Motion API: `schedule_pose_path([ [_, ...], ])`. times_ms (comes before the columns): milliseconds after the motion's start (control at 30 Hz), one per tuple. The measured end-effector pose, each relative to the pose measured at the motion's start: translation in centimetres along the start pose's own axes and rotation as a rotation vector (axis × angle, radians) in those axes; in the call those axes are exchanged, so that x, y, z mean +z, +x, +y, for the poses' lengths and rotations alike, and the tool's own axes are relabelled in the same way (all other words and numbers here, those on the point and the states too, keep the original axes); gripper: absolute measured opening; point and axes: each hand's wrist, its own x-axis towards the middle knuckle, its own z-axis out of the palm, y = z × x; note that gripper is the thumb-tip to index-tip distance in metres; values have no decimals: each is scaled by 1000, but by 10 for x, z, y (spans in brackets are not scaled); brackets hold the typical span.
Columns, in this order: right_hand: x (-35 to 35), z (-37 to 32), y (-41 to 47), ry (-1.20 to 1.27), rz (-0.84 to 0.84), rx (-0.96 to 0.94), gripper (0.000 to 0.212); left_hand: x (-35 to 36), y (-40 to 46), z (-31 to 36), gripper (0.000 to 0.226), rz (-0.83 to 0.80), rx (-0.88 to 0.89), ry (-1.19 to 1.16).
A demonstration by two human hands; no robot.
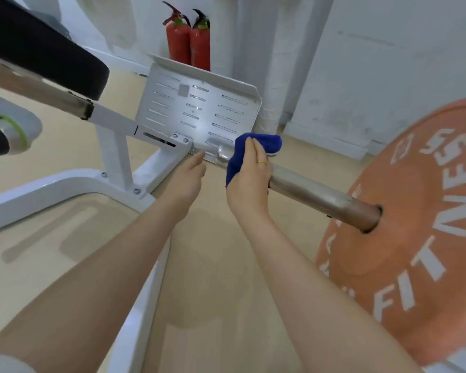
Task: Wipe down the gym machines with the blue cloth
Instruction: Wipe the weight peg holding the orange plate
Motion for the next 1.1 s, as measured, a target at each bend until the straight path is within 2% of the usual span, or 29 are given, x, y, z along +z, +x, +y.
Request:
schedule_pose_path([
  [33, 13, 3, 16, -159, -42, -26, 71, -2, 14, -1, 43, -16, -9, -27],
  [100, 33, 5, 40, -418, -80, -94, 59, 0, 37, -3, 40, -68, 0, -63],
  [167, 44, 4, 52, -537, -89, -152, 42, 5, 49, 0, 34, -143, 10, -118],
  [200, 45, 5, 55, -573, -93, -176, 40, 9, 53, 2, 29, -177, 3, -155],
  [300, 24, 24, 46, -665, 39, -213, 44, 16, 53, 4, 29, -219, -88, -284],
  [400, -19, 65, 23, -782, 151, -76, 35, 19, 46, 9, 41, -211, -179, -337],
  [500, -45, 82, 13, -780, 213, 85, 35, 22, 42, 16, 47, -196, -189, -282],
  [633, 3, 52, 31, -748, 213, -100, 33, 25, 45, 14, 44, -185, -189, -273],
  [733, 35, 26, 35, -653, 155, -172, 46, 27, 43, 12, 26, -210, -159, -308],
  [833, 12, 45, 28, -602, 126, -185, 45, 30, 45, 9, 37, -185, -204, -404],
  [933, -37, 83, 10, -649, 277, -35, 38, 36, 43, 8, 32, -124, -246, -462],
  [1000, -64, 100, -1, -672, 308, 124, 36, 41, 39, 7, 28, -116, -292, -494],
  [1100, -70, 103, 2, -619, 429, 381, 32, 51, 29, 8, 40, -161, -461, -518],
])
